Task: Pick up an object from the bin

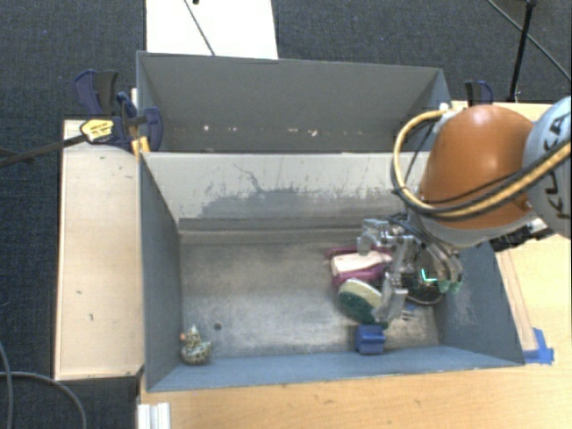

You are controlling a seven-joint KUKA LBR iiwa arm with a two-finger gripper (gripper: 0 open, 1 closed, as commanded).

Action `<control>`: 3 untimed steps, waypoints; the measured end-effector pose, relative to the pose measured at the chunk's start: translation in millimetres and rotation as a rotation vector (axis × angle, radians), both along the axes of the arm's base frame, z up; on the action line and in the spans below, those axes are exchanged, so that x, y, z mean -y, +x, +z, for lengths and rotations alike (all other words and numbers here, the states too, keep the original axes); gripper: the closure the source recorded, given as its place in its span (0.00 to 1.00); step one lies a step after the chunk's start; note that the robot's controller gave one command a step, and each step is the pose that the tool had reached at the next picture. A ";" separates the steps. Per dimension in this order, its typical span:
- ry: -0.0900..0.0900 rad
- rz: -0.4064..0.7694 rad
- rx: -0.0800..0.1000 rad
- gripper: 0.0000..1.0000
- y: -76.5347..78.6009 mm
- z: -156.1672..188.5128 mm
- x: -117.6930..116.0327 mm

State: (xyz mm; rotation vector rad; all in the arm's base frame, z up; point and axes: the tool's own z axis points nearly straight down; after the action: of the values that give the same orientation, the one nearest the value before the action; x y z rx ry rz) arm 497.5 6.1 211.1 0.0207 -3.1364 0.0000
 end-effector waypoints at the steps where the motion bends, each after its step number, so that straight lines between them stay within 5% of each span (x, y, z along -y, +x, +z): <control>1: 0.000 0.228 0.006 0.00 2.2 -134.8 64.4; 2: 0.000 0.264 0.014 0.00 -8.4 -139.8 36.1; 3: 0.001 0.261 0.011 1.00 -9.6 -140.6 37.1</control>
Offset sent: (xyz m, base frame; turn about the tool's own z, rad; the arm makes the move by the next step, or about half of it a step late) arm 0.0021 -0.0628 -0.1332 -0.2301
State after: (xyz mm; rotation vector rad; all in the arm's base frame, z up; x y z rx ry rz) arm 488.0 -31.0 70.4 0.4306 -3.1182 0.0004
